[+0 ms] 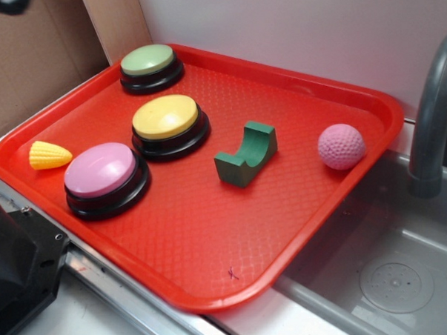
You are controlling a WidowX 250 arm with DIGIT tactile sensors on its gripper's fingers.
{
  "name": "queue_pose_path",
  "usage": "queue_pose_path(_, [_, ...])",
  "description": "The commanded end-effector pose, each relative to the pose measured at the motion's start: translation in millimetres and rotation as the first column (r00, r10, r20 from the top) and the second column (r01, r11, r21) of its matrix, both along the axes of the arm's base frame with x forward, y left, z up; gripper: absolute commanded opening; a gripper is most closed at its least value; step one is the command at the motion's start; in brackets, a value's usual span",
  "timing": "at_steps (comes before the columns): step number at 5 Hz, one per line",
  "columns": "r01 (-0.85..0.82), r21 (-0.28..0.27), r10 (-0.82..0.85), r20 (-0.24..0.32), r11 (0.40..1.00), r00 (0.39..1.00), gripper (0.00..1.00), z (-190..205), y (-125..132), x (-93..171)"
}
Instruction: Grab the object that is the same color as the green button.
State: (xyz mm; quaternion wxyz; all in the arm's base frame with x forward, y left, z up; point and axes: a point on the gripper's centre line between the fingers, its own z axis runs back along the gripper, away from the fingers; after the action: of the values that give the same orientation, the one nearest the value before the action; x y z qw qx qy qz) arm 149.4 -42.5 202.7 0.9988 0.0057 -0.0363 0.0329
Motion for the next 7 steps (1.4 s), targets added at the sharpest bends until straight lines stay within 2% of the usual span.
queue_pose_path(1, [-0.057,-0.058,0.06,0.045,0.997,0.997,1.0,-23,-25,44])
queue_pose_path(4, [-0.057,-0.058,0.06,0.045,0.997,0.997,1.0,-23,-25,44])
queue_pose_path(5, [-0.041,-0.128,0.053,0.089,0.991,0.995,1.0,-65,-41,61])
queue_pose_path(7, [-0.015,-0.126,0.022,0.059,0.992,0.998,1.0,-159,-64,75])
